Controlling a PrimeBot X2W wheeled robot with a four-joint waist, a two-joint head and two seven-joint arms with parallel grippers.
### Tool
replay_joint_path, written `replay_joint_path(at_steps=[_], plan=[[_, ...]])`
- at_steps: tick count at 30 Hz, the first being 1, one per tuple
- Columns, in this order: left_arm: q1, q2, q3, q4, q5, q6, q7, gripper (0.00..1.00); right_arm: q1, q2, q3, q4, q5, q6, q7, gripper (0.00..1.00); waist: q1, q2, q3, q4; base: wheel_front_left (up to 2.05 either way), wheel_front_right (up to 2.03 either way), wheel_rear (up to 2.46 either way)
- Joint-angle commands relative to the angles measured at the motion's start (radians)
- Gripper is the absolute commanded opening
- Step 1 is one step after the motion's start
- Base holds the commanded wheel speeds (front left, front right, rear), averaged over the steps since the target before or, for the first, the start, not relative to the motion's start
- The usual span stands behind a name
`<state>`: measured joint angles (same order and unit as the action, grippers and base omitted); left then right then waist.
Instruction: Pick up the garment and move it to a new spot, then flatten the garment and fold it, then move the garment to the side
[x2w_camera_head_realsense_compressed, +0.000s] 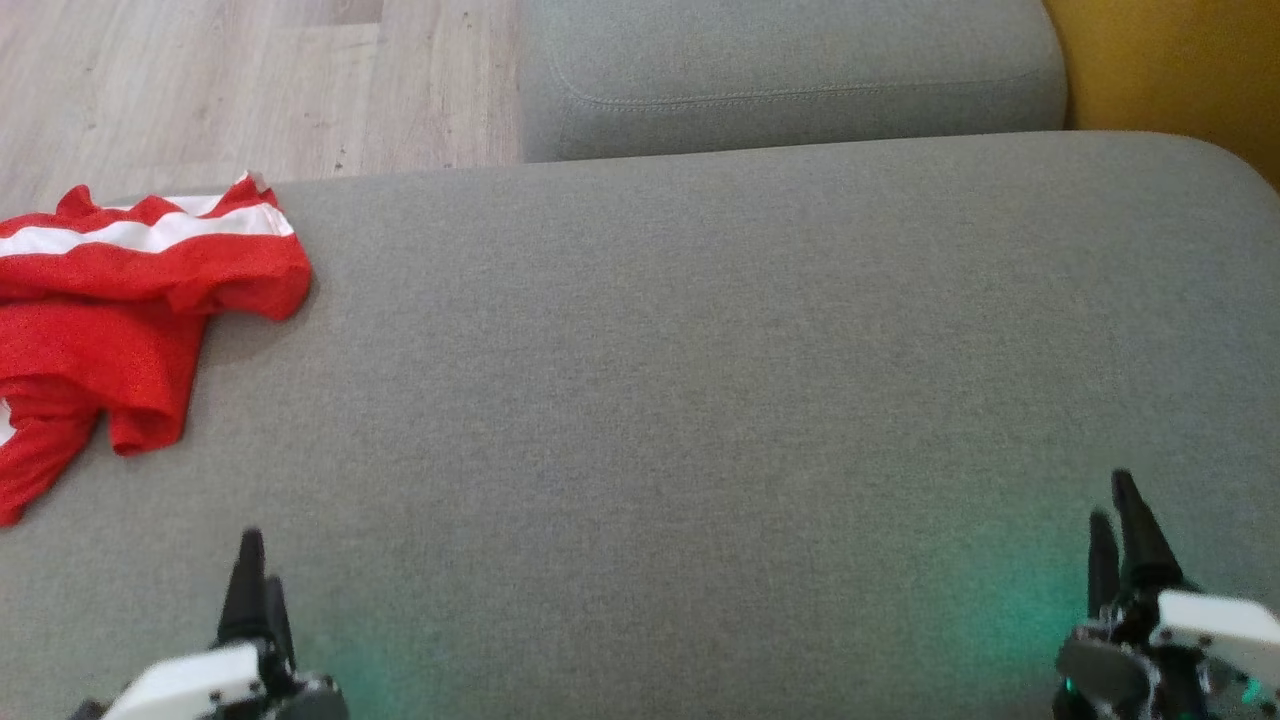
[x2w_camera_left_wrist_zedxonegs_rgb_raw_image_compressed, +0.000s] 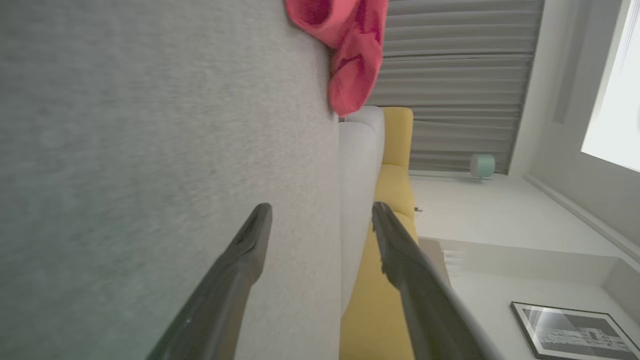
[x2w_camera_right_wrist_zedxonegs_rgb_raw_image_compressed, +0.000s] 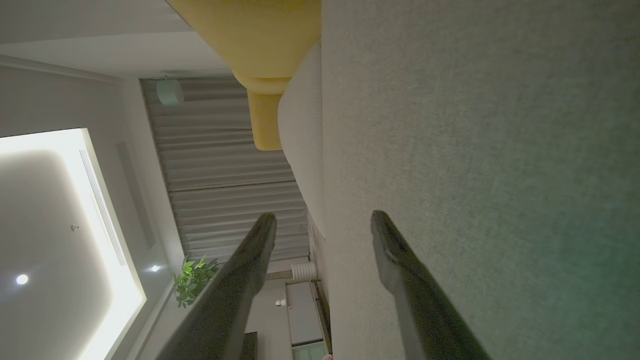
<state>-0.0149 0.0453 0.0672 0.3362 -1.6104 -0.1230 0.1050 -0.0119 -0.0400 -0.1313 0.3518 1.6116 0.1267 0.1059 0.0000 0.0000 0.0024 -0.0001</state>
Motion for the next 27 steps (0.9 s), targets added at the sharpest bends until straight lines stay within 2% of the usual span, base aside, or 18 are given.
replay_joint_path(at_steps=[1, 17, 27], plan=[[-0.02, 0.001, -0.002, -0.028, 0.002, 0.0, -0.006, 1.0, -0.021, -0.002, 0.007, -0.028, -0.003, 0.0, -0.005, 1.0, 0.0, 0.0, -0.002, 0.0, 0.0, 0.0, 0.0], [0.021, 0.001, -0.028, -0.078, 0.024, 0.005, -0.05, 1.0, 0.001, -0.003, 0.05, -0.049, -0.042, 0.001, -0.05, 1.0, 0.0, 0.0, -0.016, -0.003, 0.0, 0.0, 0.0], [0.033, 0.002, -0.039, -0.118, 0.109, 0.032, -0.079, 1.0, 0.004, -0.003, 0.059, -0.07, -0.151, 0.001, -0.079, 1.0, 0.0, 0.0, -0.019, -0.004, 0.0, 0.0, 0.0]])
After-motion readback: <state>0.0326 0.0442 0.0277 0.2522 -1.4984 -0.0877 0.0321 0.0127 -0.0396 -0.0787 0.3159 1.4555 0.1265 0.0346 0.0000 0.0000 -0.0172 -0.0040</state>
